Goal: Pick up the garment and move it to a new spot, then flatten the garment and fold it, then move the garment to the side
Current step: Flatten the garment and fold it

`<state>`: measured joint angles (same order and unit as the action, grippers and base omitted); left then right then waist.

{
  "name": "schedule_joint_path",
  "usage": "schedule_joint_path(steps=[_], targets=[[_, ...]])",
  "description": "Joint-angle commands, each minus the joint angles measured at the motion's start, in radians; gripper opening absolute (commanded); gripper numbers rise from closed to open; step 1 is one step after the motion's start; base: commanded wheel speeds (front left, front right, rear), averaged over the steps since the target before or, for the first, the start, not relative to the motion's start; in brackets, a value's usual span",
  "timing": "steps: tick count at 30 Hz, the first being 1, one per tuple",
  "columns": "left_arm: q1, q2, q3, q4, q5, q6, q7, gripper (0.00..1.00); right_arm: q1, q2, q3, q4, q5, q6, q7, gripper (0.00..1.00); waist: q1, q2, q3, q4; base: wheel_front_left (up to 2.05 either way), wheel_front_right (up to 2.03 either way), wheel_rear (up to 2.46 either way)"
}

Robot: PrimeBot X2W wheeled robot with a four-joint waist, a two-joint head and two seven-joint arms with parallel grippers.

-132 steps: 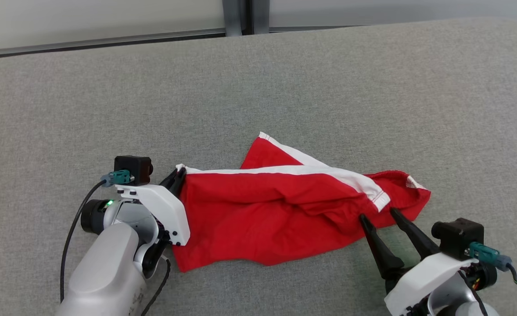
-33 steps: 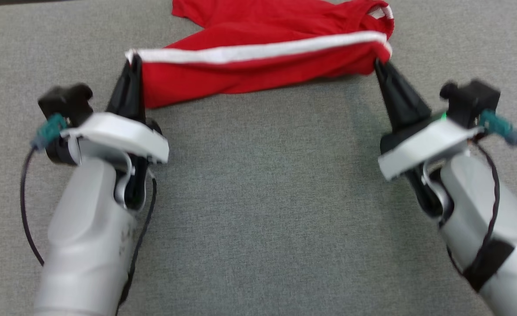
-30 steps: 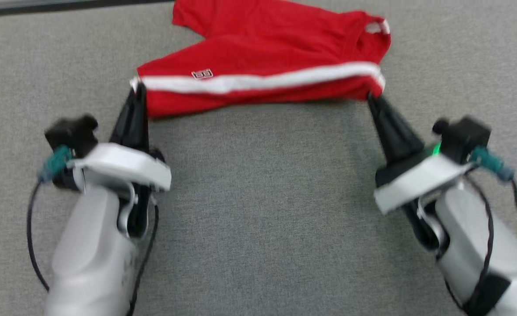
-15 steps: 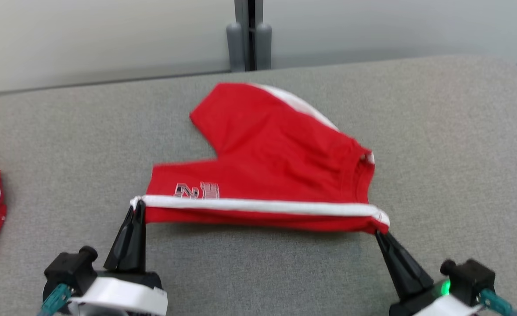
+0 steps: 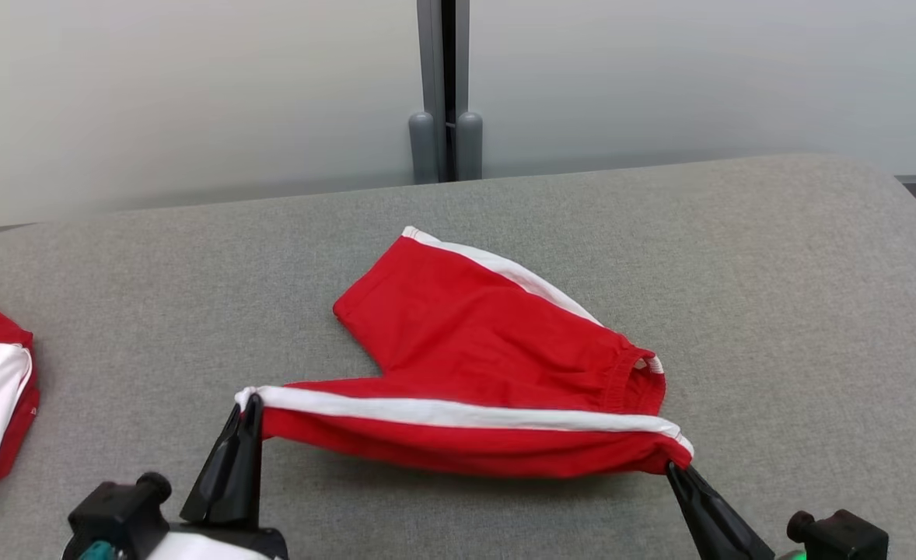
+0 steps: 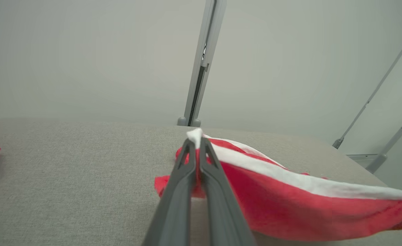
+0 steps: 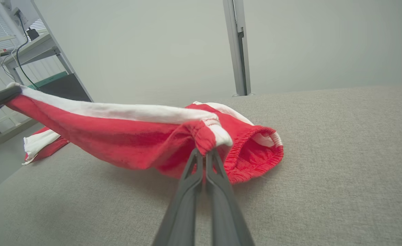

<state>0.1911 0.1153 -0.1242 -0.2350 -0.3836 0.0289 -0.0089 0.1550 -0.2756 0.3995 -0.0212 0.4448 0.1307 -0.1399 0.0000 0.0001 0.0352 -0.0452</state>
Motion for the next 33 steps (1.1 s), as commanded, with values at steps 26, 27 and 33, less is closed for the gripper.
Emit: schedule_joint_path(steps=[26,27,33], targets=[[-1.015,0.065,-0.211,0.834,0.017,-0.158,0.032,0.0,-0.459,0.182,-0.074,0.275,0.049,0.0,-0.073,0.0,0.0,-0.0001,0.389,-0.136,0.0,0.0,0.0],[-1.044,0.066,-0.218,0.875,0.005,-0.158,0.037,0.0,-0.478,0.183,-0.066,0.29,0.043,0.0,-0.078,0.0,0.0,-0.0001,0.399,-0.145,0.0,0.0,0.0],[-1.176,0.065,-0.279,1.069,-0.067,-0.159,0.042,0.44,-0.556,0.192,-0.004,0.35,0.048,0.0,-0.1,0.24,0.0,-0.0001,0.441,-0.173,0.0,0.0,0.0]])
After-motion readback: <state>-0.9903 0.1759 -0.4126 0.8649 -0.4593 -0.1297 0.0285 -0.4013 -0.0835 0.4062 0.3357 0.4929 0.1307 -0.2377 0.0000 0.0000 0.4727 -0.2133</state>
